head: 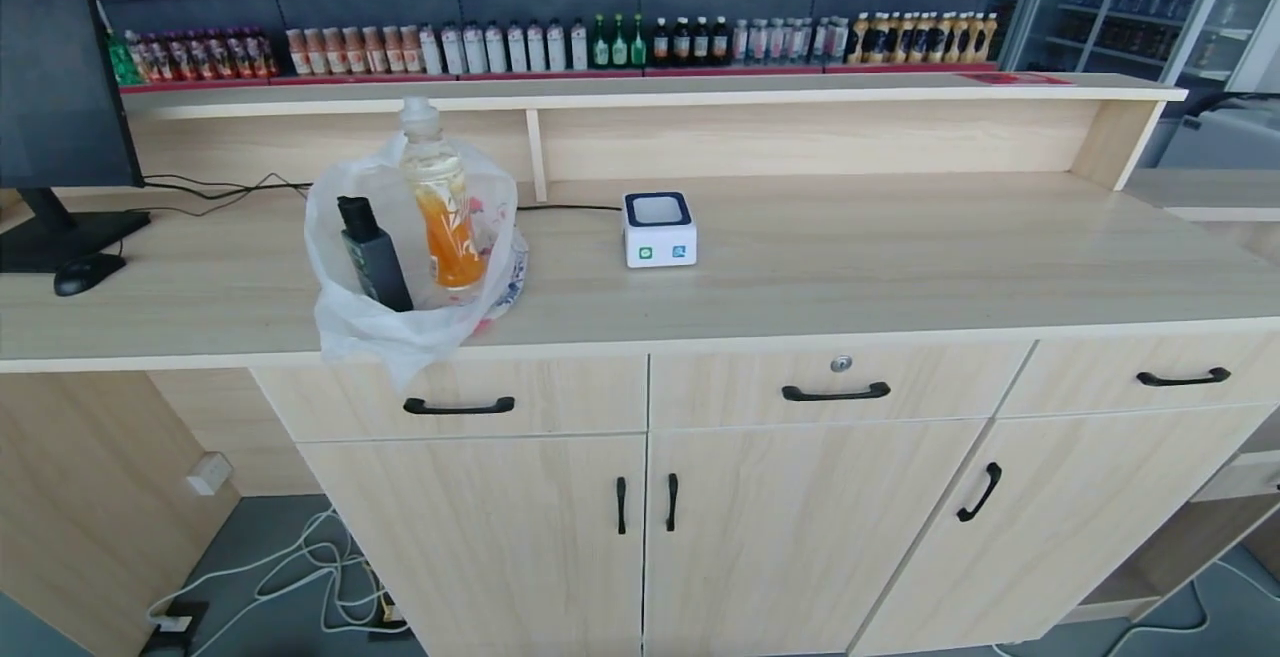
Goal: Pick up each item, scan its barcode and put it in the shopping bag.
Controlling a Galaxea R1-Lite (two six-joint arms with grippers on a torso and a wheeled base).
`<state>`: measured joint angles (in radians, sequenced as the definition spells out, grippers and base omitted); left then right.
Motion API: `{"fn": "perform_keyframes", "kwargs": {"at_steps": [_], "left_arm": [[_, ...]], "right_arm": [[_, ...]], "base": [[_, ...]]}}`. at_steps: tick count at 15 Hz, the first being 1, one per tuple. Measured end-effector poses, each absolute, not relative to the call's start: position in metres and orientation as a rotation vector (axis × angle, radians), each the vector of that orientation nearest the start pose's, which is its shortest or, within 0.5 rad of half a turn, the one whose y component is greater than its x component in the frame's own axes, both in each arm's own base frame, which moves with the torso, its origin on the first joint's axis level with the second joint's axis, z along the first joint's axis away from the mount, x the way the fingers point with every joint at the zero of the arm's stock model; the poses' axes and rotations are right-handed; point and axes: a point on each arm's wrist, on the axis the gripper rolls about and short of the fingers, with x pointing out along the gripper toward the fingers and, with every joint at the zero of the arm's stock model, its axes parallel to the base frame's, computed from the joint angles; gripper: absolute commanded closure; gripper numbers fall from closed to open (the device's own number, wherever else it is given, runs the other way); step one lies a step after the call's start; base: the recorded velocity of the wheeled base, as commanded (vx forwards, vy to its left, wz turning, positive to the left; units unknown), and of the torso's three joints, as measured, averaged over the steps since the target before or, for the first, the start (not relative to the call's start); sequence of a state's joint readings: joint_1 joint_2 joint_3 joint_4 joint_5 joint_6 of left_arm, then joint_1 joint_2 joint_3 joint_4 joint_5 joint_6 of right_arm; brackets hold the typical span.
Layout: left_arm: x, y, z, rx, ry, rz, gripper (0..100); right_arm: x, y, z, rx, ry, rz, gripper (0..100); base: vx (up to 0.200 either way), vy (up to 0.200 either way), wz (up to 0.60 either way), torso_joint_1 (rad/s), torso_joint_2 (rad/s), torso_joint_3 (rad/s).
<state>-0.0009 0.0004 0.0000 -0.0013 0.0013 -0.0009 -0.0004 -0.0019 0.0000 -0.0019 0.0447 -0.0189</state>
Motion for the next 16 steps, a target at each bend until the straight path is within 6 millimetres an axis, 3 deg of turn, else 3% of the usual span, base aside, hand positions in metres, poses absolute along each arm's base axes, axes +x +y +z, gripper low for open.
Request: {"fn": "perform_keyframes", "kwargs": {"at_steps": [11,16], "left_arm": [[-0.0228,0.0000,0.0760,-0.009,-0.004,0.003,0],[-0.0228,0.0000,0.0759,-0.006,-0.003,0.003,0]], "right_arm": [[-0.0230,0.0010,0.0756,-0.021,-0.003,0.044,0],[-0.0230,0.0010,0.0756,-0.020,-0.004,0.044,0]], "base": [[-0.200,0.000,0.00,0.002,0.01,0.001],[0.000,0.000,0.00,0.000,0.00,0.000]]}}
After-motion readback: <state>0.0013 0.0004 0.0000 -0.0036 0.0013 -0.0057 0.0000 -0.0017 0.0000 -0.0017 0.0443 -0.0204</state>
